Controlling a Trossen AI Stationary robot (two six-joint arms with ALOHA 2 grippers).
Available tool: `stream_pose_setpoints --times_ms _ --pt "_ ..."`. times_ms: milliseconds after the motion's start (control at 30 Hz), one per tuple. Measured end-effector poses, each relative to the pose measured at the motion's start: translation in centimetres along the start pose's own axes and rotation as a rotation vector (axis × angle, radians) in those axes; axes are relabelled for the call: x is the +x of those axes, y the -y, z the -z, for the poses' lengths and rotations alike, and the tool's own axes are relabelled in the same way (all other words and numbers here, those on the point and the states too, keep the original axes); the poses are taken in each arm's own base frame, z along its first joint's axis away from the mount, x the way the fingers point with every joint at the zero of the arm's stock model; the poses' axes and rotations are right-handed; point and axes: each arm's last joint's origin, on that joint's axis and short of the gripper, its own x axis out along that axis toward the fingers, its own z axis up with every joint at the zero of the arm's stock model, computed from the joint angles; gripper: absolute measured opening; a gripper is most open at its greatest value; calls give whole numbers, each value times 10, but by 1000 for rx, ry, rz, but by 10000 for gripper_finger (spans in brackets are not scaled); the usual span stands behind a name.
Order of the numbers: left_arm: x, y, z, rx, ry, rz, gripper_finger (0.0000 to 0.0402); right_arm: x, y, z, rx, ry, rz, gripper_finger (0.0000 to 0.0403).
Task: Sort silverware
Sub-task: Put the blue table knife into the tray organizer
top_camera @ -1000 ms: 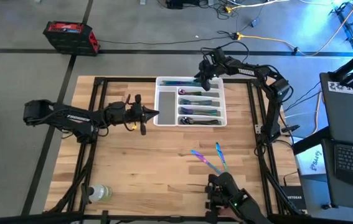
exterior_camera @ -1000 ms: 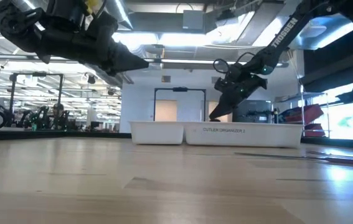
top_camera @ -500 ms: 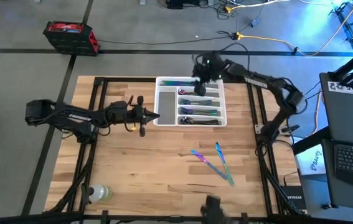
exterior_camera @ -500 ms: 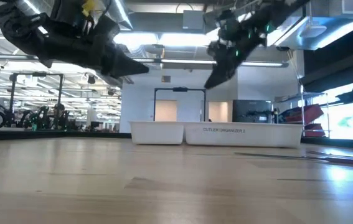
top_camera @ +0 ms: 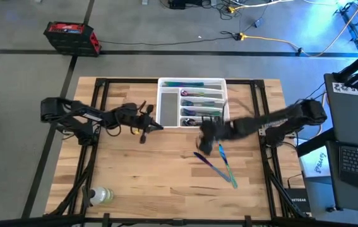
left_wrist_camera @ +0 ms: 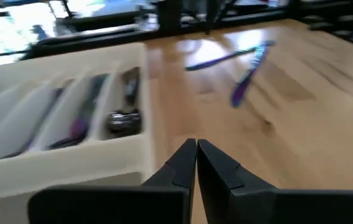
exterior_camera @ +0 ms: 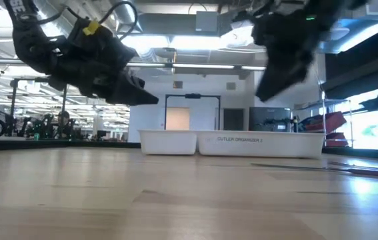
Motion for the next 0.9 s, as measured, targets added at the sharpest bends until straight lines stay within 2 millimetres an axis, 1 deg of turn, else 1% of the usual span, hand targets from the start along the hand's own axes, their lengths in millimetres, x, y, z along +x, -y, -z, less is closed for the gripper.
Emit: stream_pose_setpoints --times_ms 67,167,267,367,500,567,667,767,900 --pt "3 4 0 36 9 61 0 7 -12 28 11 -17 -39 166" --pt "10 10 -2 113 13 100 0 10 -23 66 51 2 -4 166" --pt "16 13 -6 133 9 84 0 4 -34 93 64 51 10 166" --pt "24 20 -12 145 -7 36 0 3 -41 115 40 42 14 166" --pt "35 35 -23 224 -15 34 0 7 -47 132 7 24 21 166" --pt "42 43 -27 226 -19 40 2 11 -50 141 1 -1 26 166" --pt "53 53 -27 211 -48 33 10 16 -53 152 -25 -22 30 166" --pt "65 65 -26 192 -69 30 22 20 -55 158 -43 -4 48 166" --pt "77 80 -29 164 -78 31 38 25 -55 161 -56 11 66 159"
